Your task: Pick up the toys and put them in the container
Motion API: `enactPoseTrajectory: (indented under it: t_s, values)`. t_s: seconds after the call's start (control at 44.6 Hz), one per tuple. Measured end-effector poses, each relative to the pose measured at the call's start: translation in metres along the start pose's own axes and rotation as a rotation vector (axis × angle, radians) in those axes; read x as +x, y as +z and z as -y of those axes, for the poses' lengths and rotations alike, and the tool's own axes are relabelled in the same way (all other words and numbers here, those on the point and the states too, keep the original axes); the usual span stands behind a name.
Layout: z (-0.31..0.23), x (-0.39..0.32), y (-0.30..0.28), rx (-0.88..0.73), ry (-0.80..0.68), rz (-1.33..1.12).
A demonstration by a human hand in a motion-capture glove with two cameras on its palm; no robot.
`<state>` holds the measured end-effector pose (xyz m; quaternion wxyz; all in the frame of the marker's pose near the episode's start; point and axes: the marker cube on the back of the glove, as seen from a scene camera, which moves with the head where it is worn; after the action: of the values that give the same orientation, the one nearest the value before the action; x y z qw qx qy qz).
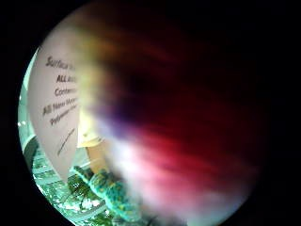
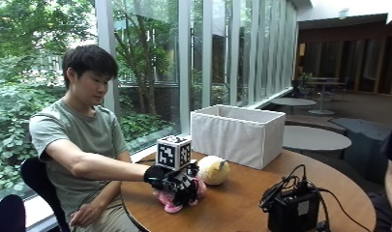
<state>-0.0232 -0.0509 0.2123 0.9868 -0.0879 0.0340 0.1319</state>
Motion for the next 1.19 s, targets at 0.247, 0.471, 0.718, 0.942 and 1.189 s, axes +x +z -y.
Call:
enactPoseTrajectory:
  t_s: [0.247,0.471,0.718,0.942,1.189]
  values:
    - [0.011,0.009,-0.011,-0.015,-0.060,0.121]
    - [0.004,0.013,-0.091,0.003,-0.152,0.108]
    - [-0.016,-0.028,-0.224,0.161,-0.331,0.022]
    - [-0.025,-0.114,-0.304,0.235,-0.477,0.065]
    - [-0.033,-0.268,-0.340,0.262,-0.583,0.127]
